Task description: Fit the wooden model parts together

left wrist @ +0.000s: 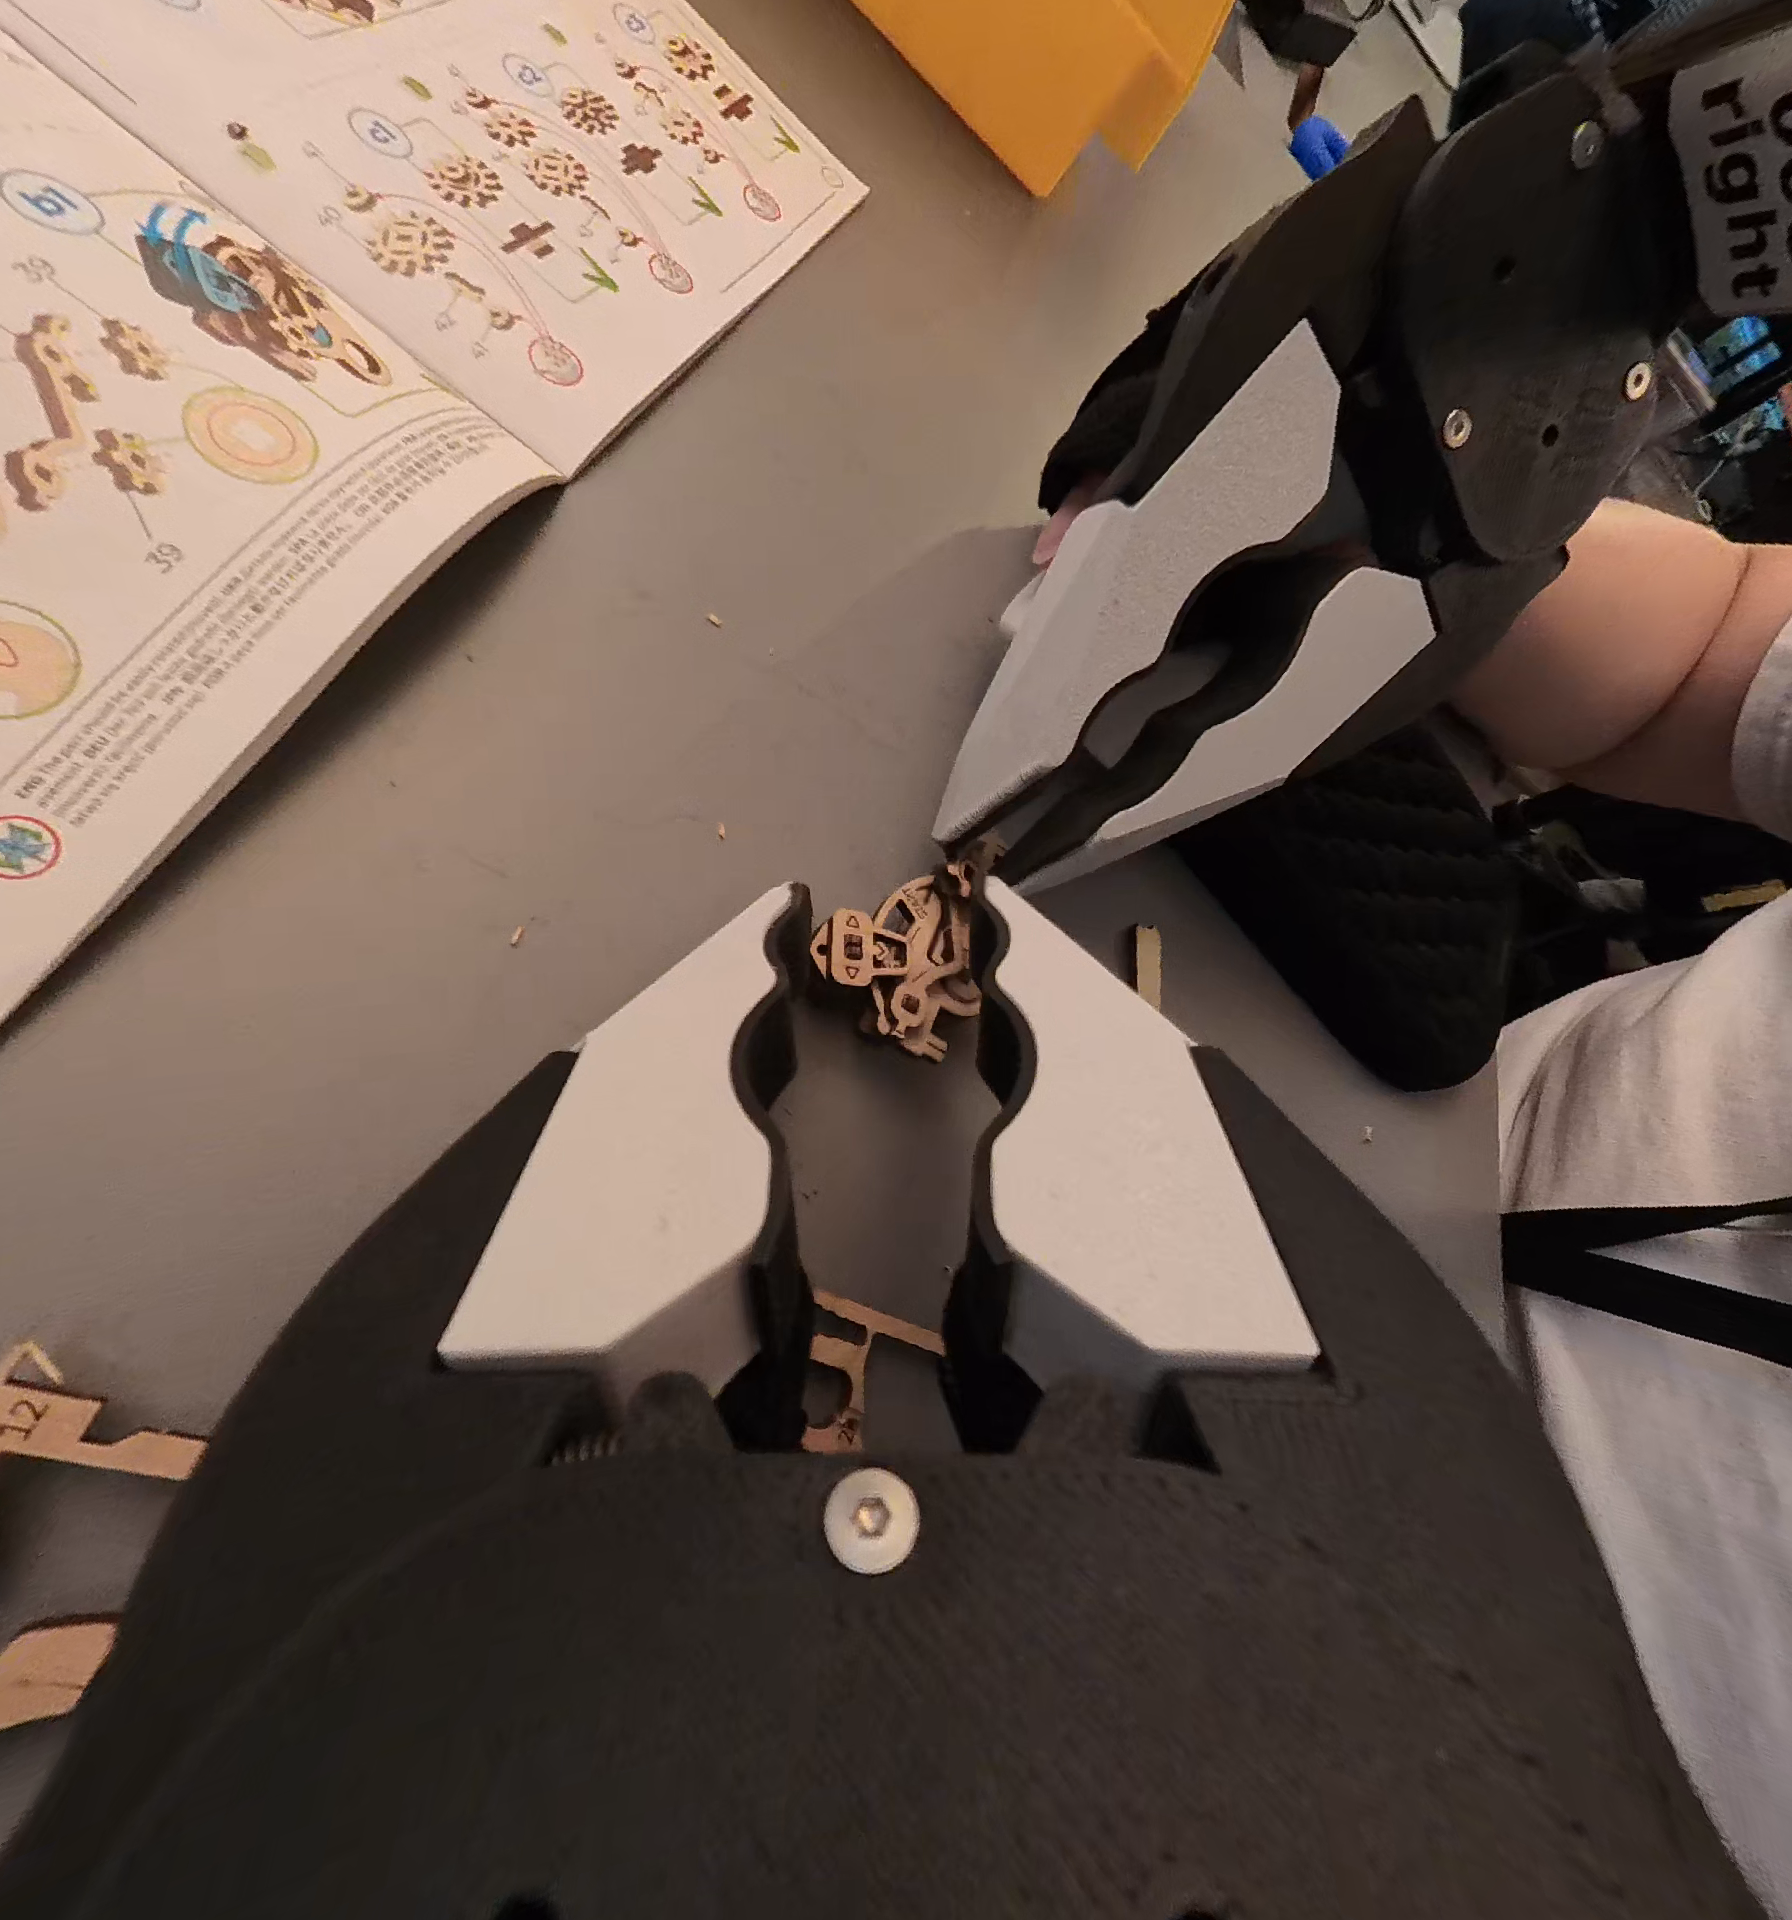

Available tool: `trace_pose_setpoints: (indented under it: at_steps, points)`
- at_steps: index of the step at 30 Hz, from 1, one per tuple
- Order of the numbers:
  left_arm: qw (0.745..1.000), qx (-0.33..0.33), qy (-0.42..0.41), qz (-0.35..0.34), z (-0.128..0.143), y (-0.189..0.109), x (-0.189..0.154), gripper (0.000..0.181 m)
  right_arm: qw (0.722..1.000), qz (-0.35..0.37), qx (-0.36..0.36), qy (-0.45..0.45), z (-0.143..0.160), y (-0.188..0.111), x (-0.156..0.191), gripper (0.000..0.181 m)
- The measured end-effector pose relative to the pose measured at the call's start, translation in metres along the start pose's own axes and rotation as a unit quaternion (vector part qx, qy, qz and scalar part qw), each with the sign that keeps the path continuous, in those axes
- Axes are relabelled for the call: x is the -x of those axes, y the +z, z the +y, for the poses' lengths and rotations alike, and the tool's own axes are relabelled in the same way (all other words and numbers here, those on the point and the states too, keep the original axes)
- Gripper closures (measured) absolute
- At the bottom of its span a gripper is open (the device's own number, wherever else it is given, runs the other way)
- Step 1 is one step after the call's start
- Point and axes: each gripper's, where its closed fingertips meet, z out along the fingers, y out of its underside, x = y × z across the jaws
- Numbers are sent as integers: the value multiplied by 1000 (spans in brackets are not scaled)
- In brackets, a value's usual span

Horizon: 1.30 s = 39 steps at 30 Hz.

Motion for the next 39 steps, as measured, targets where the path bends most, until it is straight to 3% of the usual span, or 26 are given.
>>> trace_pose_setpoints:
  at_steps: [25, 32, 39]
  points:
    - [1000, -2, 23, -11, 0, 3, -4, 161, 1000, -10, 5, -10, 1, 0, 4, 171]
    - [1000, -2, 23, -5, 0, 3, -6, 165, 997, -28, -46, 58, -9, -10, -3, 173]
    - [1000, -1, 27, -7, 0, 3, -7, 165, 997, -28, -33, 64, -6, -7, -4, 180]
